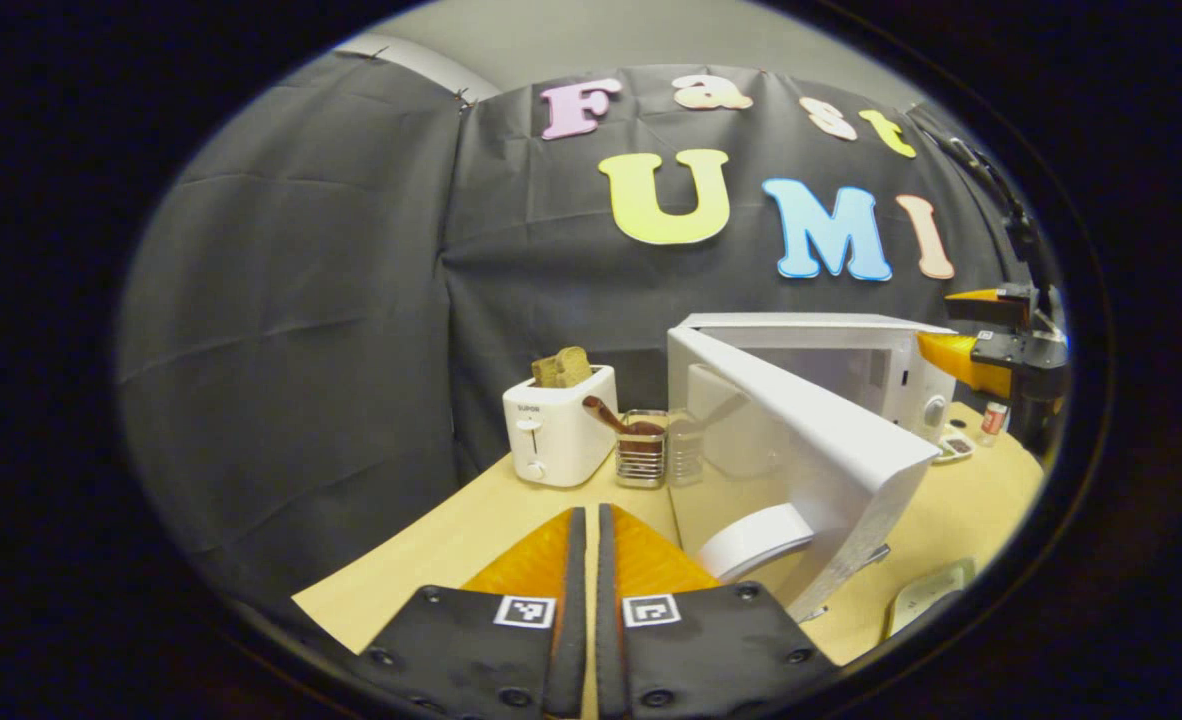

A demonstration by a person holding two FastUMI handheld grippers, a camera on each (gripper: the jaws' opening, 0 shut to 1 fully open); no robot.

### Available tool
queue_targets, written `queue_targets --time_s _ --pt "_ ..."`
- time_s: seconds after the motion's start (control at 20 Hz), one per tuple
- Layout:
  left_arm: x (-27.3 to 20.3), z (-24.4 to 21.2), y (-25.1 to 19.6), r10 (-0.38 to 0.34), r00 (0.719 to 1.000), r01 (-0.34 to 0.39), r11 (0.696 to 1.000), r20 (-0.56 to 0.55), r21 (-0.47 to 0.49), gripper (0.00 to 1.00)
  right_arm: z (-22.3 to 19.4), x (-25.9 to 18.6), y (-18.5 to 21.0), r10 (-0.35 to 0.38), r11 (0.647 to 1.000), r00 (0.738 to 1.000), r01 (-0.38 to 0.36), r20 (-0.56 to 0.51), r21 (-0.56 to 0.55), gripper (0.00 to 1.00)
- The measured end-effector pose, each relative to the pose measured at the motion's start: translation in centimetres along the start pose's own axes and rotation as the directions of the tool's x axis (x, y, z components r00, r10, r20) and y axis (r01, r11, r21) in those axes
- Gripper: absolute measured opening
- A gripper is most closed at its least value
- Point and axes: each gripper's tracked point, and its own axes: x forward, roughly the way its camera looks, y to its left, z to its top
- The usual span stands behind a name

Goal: Open the microwave oven with the left hand, put the food in, and close the microwave oven.

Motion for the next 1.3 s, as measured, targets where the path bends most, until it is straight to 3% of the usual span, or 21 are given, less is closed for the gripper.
queue_targets --time_s 0.05,0.55,0.6,0.75,0.8,0.95,1.05,1.2,1.3 --pt "0.8 -0.4 -0.5 -0.009 1.000 0.009 1.000 -0.001 -0.003 0.07 -0.2 -0.5 -0.4 -0.005 1.000 1.000 0.005 -0.002 0.004 0.97" --pt "2.1 0.5 -9.1 -0.220 0.975 0.221 0.975 -0.015 0.009 0.08 -0.3 -4.7 -4.8 -0.121 0.992 0.993 0.121 -0.005 0.047 0.97" --pt "2.3 0.7 -10.2 -0.246 0.969 0.246 0.969 -0.012 0.016 0.04 -0.3 -5.2 -5.4 -0.138 0.989 0.990 0.139 -0.005 0.047 0.97" --pt "2.7 1.1 -13.2 -0.322 0.947 0.323 0.945 -0.016 0.045 0.08 -0.8 -6.5 -7.3 -0.190 0.980 0.981 0.191 -0.021 0.051 0.97" --pt "2.8 1.4 -14.3 -0.347 0.938 0.347 0.936 -0.013 0.052 0.04 -1.2 -7.2 -8.0 -0.209 0.976 0.978 0.210 -0.029 0.055 0.97" --pt "3.3 2.0 -17.3 -0.418 0.909 0.417 0.906 -0.006 0.071 0.04 -2.2 -8.5 -9.8 -0.262 0.962 0.963 0.265 -0.058 0.066 0.97" --pt "4.1 2.3 -18.6 -0.437 0.899 0.437 0.895 -0.014 0.088 0.08 -2.9 -9.4 -10.7 -0.288 0.953 0.954 0.294 -0.081 0.071 0.96" --pt "4.8 3.1 -20.7 -0.481 0.876 0.480 0.872 -0.011 0.094 0.04 -3.6 -10.9 -12.2 -0.335 0.935 0.937 0.343 -0.101 0.085 0.97" --pt "5.7 3.6 -22.0 -0.505 0.863 0.502 0.857 -0.010 0.118 0.07 -4.1 -11.7 -13.0 -0.360 0.925 0.925 0.371 -0.118 0.085 0.97"
